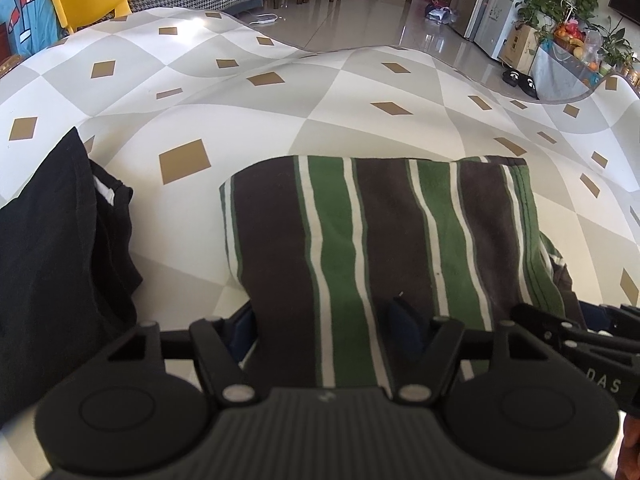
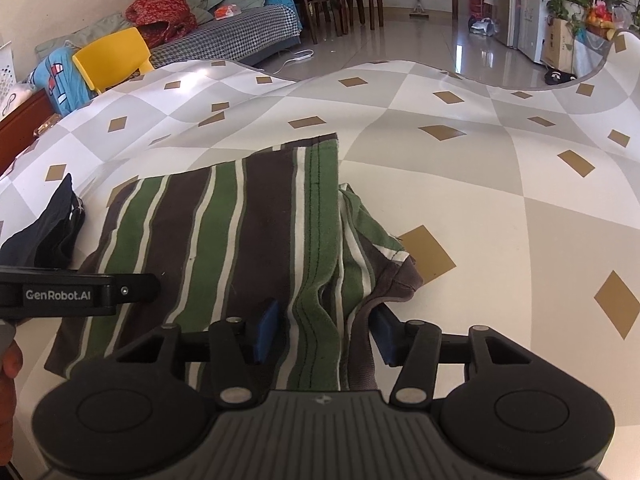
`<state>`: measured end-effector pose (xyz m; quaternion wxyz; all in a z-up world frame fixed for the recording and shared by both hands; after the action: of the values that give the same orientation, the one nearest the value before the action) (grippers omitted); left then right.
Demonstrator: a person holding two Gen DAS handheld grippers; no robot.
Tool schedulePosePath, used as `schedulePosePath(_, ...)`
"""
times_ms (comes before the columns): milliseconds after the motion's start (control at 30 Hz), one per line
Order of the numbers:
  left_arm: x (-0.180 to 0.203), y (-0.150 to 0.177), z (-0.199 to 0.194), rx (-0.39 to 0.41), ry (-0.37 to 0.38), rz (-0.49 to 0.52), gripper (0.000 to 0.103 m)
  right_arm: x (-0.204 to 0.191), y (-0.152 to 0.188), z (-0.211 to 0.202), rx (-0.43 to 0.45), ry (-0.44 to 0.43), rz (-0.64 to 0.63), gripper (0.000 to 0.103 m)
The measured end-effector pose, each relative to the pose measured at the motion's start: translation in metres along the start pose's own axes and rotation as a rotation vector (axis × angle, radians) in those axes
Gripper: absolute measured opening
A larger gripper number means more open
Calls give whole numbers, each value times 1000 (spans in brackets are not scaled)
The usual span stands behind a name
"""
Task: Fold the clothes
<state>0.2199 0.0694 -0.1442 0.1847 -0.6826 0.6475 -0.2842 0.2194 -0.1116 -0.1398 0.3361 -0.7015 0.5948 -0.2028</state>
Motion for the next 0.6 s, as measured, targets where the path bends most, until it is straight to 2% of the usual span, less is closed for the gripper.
schedulePosePath(33,1,0,-1,-1,5,-6,56,-1,0,0,0,-11,4,32)
schedulePosePath(133,1,-1,-2,0,8,-19,46,-5,-3,-2,6,-12,5,18)
schedulePosePath(233,0,-5,-7,13,-1,-39,34,-7,-8,-7,25,-16,-10,16)
schedulePosePath(300,1,-8,-11,26,-3,-37,31,-9,-11,-10,41,-20,-22,16)
schedulePosePath(433,1,-7,-13,25,-8,-37,31,-12,-17,-16,57,-23,-29,15)
schedulePosePath(600,-2,-1,-11,19,-13,-49,31,-7,-11,-12,27,-41,14,18)
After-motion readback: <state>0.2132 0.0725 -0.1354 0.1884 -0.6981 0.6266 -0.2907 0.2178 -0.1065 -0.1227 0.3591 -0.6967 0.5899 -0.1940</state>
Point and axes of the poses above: each gripper's, at about its wrist camera, not at the fingertips, and z roughly the way its jaws point, x to its right, y to its underside, the point moved 10 cm from there along z, roughly the way its jaws point, and after that the axes turned 4 degrees about x, right-handed, at the moved point
